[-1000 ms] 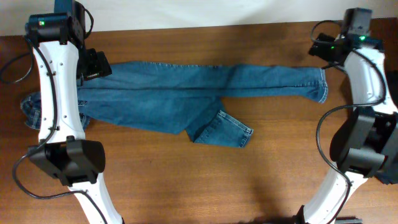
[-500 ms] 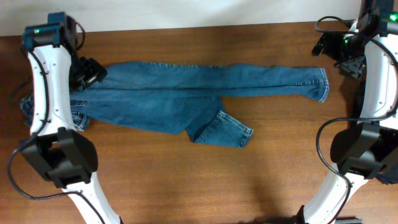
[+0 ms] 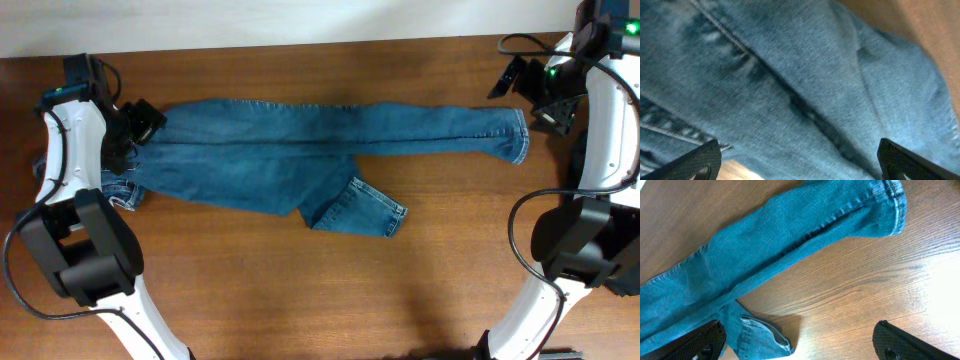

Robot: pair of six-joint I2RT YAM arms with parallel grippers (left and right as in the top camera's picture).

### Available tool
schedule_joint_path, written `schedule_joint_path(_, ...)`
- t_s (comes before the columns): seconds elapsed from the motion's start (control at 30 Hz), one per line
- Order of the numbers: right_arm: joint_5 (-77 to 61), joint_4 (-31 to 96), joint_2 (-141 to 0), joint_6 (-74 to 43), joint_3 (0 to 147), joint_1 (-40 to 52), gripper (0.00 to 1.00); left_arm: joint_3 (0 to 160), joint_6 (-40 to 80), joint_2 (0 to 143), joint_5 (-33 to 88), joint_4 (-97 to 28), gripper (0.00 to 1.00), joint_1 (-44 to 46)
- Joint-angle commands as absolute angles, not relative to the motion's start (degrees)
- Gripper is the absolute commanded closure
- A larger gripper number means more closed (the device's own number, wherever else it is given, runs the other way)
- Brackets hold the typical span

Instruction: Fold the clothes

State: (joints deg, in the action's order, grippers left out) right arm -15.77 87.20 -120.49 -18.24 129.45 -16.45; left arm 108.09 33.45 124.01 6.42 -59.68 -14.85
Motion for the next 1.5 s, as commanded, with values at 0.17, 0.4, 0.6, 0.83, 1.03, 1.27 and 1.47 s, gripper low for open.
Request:
schedule_joint_path(0.17,-16.5,88.2,-119.9,-16.9,130.3,-15.6,0.01,107.5,34.1,127.7,9.7,-59.0,0.01,-14.9)
schedule_joint_path(0.4,-16.3,88.2,-119.9,-16.7,130.3,-12.6,0.01,107.5,34.0,130.5,9.6,-57.2,0.01,-15.4)
schedule_joint_path(0.6,-15.9,87.7,-119.9,-16.7,130.3,-10.6,0.01,108.0,33.6,131.1,9.2,-54.7,0.02,-15.6)
schedule_joint_path(0.83,-15.9,87.4,-120.0,-16.7,130.3,-10.5,0.01,108.8,33.6,129.9,9.3,-56.7,0.74,-15.6)
schedule_joint_path(1.03,-15.9,87.5,-120.0,-16.7,130.3,-10.4,0.01,111.9,33.6,124.8,9.2,-56.5,0.99,-15.6)
schedule_joint_path(1.27,-15.9,88.1,-120.0,-16.7,128.1,-10.4,0.01,114.6,33.6,123.9,2.8,-46.0,0.99,-16.2)
schedule_joint_path(1.47,-15.9,87.8,-120.0,-16.7,124.4,-10.4,0.01,114.6,33.6,123.9,-4.5,-39.1,0.89,-16.5)
